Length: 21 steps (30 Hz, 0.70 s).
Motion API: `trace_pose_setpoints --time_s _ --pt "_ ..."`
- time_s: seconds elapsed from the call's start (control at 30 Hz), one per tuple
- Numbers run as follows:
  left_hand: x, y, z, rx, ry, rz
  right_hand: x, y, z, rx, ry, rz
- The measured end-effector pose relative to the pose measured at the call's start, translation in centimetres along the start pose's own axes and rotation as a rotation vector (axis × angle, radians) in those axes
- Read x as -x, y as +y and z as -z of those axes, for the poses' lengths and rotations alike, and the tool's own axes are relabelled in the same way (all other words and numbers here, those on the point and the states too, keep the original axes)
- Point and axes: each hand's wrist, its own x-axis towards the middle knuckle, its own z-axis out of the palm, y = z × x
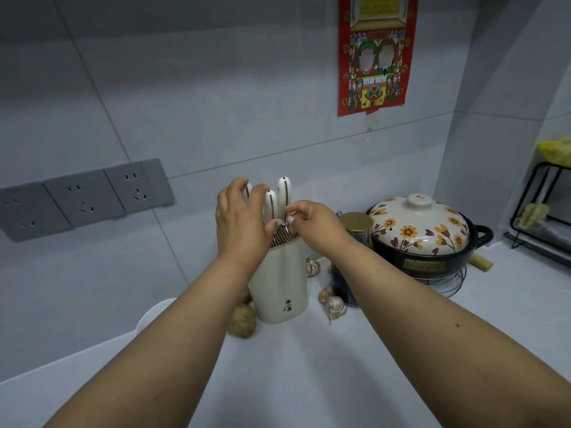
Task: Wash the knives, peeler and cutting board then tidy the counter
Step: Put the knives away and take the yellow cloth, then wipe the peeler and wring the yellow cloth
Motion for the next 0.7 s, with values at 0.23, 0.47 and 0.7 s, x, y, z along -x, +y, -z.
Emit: trace_pose_setpoints --time_s 0.23,0.47,0.7 --pt "2.0 2.0 0.9 0.038 0.059 -0.010 1.3 -0.7 1.9 -0.006 0.072 0.031" --pt "4.4 6.6 3.2 0.167 -0.169 0.038 5.3 -1.2 5.2 -0.026 0.140 0.044" --pt "6.9 12.5 3.5 0.266 -0.361 0.010 11.3 -0.3 9.5 -0.093 0.227 0.013"
